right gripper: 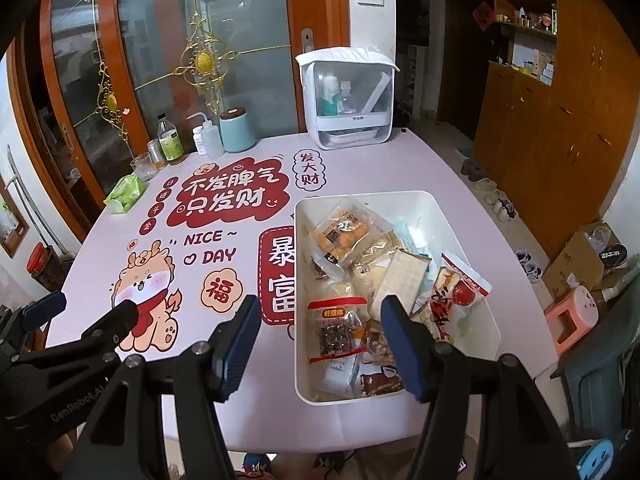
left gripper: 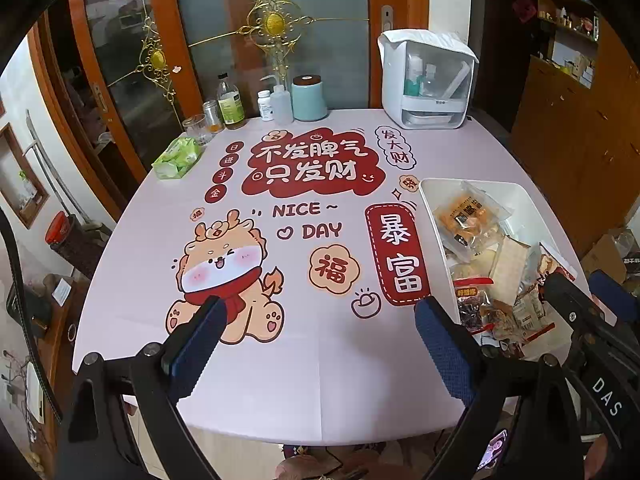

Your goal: Organize snacks

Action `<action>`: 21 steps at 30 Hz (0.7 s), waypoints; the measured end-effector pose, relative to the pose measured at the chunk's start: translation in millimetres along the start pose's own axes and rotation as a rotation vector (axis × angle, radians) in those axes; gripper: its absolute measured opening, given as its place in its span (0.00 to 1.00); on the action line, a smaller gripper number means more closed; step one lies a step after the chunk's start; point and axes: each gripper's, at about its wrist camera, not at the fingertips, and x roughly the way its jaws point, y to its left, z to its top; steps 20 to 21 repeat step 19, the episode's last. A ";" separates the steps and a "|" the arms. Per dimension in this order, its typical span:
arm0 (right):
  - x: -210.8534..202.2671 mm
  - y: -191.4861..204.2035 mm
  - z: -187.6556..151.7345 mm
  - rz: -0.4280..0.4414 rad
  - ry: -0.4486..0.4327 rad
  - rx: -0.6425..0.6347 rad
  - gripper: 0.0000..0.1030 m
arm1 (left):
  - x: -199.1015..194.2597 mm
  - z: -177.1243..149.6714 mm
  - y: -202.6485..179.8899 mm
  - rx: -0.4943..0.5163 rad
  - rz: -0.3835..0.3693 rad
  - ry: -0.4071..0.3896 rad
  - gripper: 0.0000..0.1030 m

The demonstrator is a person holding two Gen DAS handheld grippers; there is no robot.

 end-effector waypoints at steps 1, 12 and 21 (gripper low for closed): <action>0.4 -0.5 -0.3 0.000 0.001 0.001 0.61 | 0.5 -0.1 -0.3 0.000 0.000 0.001 0.92; 7.1 -1.9 -0.4 0.013 0.013 0.001 0.61 | 1.9 -1.7 0.1 0.001 0.004 0.002 0.92; 10.2 -1.7 -0.1 0.018 0.018 -0.001 0.61 | 2.7 -2.4 2.0 0.001 0.008 0.002 0.92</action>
